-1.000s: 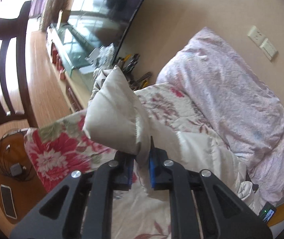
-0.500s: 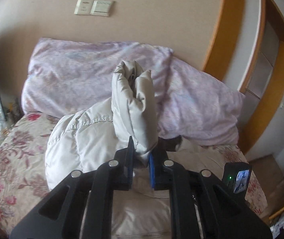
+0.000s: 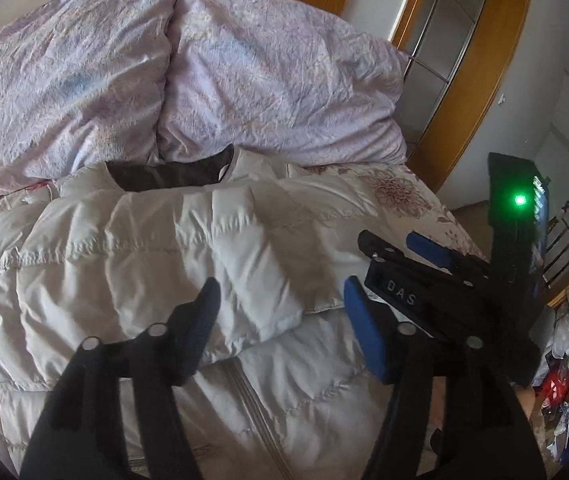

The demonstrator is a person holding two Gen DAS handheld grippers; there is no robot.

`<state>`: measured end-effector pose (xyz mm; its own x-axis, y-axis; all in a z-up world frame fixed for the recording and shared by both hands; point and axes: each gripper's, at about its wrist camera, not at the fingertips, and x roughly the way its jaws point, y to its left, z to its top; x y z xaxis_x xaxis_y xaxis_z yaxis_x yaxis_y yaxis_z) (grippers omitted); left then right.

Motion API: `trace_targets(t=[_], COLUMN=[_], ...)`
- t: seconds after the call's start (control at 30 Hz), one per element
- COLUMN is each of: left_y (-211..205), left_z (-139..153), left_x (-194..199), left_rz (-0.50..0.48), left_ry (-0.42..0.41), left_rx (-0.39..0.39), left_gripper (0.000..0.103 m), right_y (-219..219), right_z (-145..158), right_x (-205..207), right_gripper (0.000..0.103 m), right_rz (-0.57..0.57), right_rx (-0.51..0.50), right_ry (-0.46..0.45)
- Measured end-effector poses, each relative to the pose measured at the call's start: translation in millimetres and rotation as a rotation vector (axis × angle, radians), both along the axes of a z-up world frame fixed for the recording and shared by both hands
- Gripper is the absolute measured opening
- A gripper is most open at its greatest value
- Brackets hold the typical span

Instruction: Fold large clothes

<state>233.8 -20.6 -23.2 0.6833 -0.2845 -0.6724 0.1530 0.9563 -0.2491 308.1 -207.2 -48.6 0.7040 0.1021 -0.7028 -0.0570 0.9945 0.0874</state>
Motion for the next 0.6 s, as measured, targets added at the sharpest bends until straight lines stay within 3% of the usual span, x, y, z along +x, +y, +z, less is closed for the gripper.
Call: trace_targets(t=[0.07, 0.2, 0.3, 0.4, 0.5, 0.6], left_y=[16.4, 59.9, 100.9, 137.3, 162.8, 179.8], left_z=[12.7, 25.9, 19.5, 3.6, -15.2, -33.6], left_x=[-12.9, -19.8, -17.0, -11.1, -5.8, -3.0], left_rz=[0.032, 0.163, 0.279, 0.377, 0.435, 0.464], left_ry=[-0.056, -0.089, -0.051, 0.005, 0.058, 0.106], left_rx=[0.018, 0.122, 0.179, 0.219, 0.240, 0.245], left_gripper=[0.081, 0.082, 0.081, 0.081, 0.081, 0.081], right_y=[3.9, 29.0, 60.7, 94.4, 118.5, 127.1], right_z=[6.6, 17.5, 21.4, 17.6, 5.6, -18.1], right_x=[-4.6, -10.2, -13.9, -18.6, -14.8, 1.8], right_gripper=[0.063, 0.049, 0.038, 0.035, 0.034, 0.033], right_rz=[0.024, 0.176, 0.328, 0.431, 0.473, 0.452], right_rx=[0.009, 0.061, 0.086, 0.034, -0.015, -0.075], right_ry=[-0.023, -0.043, -0.055, -0.088, -0.074, 0.000])
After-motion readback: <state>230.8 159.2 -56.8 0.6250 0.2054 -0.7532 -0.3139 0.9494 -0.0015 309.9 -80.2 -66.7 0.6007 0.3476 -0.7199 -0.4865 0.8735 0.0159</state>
